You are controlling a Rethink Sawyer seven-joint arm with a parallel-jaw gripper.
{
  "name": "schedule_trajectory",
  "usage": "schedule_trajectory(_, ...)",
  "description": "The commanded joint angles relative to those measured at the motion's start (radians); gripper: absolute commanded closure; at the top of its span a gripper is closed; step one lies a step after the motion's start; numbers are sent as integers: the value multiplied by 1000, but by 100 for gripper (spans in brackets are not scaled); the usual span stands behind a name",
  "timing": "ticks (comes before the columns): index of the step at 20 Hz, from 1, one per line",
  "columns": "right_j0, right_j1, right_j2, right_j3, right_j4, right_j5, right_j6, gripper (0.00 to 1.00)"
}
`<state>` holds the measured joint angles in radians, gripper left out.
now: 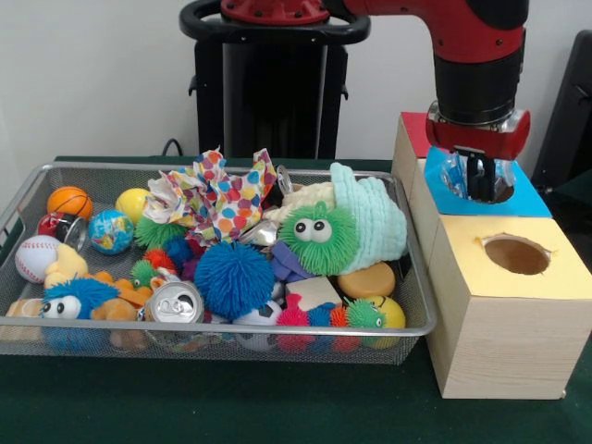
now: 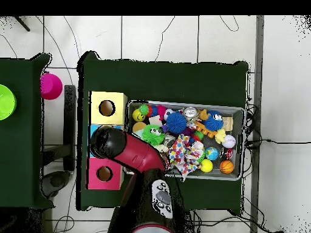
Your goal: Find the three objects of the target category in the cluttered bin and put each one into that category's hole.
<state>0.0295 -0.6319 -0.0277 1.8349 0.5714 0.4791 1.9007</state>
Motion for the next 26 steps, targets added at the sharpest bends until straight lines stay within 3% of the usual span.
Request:
schedule_trajectory(1,-16,-99,-29,58,-45,194,195,100)
schedule_trajectory(6,-20,-158,-60,43,-71,314,217,100)
schedule_trajectory(14,-40,-161,-95,17,-97,369,188,100)
schedule_trajectory(22,-68,-66,-8,87,-34,150,123,100)
schedule_trajectory(26,-79,-47,29,107,-18,94,109,100)
